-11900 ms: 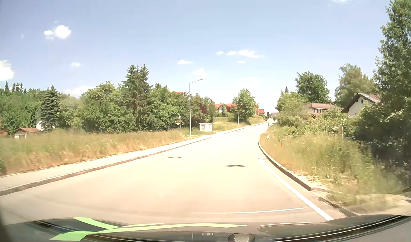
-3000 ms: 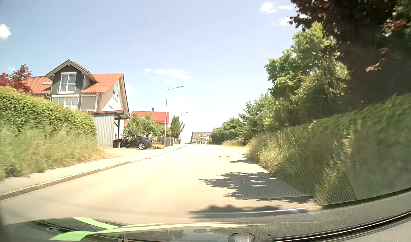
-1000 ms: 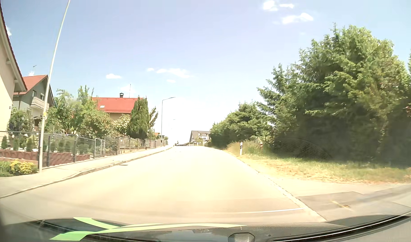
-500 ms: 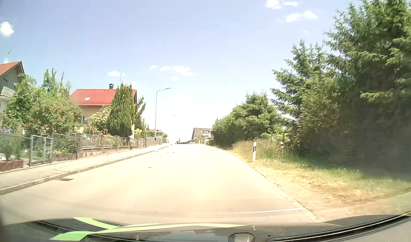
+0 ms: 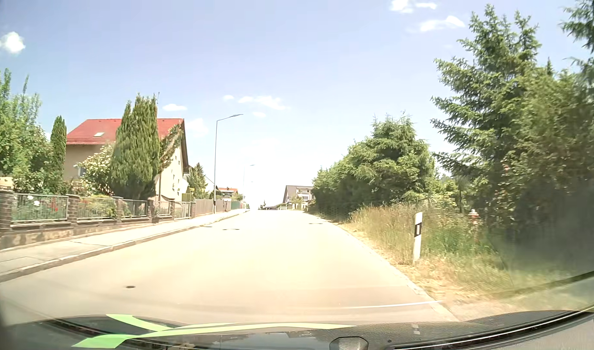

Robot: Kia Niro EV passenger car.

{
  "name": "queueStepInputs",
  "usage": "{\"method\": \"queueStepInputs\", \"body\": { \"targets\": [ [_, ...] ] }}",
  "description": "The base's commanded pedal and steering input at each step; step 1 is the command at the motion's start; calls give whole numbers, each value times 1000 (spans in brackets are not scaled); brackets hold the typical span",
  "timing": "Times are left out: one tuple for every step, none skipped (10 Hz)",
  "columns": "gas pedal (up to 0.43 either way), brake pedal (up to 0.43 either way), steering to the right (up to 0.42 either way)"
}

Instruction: Follow the waypoints while adhering to traffic rules and regulations

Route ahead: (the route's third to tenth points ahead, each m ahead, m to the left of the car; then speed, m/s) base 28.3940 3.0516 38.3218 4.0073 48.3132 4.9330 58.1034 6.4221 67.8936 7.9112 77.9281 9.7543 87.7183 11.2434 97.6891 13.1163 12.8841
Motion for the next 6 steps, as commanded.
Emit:
{"method": "queueStepInputs", "body": {
  "targets": [
    [319, 0, -18],
    [311, 0, -18],
    [268, 0, -18],
    [248, 0, -18],
    [260, 0, -18],
    [280, 0, -18]
  ]
}}
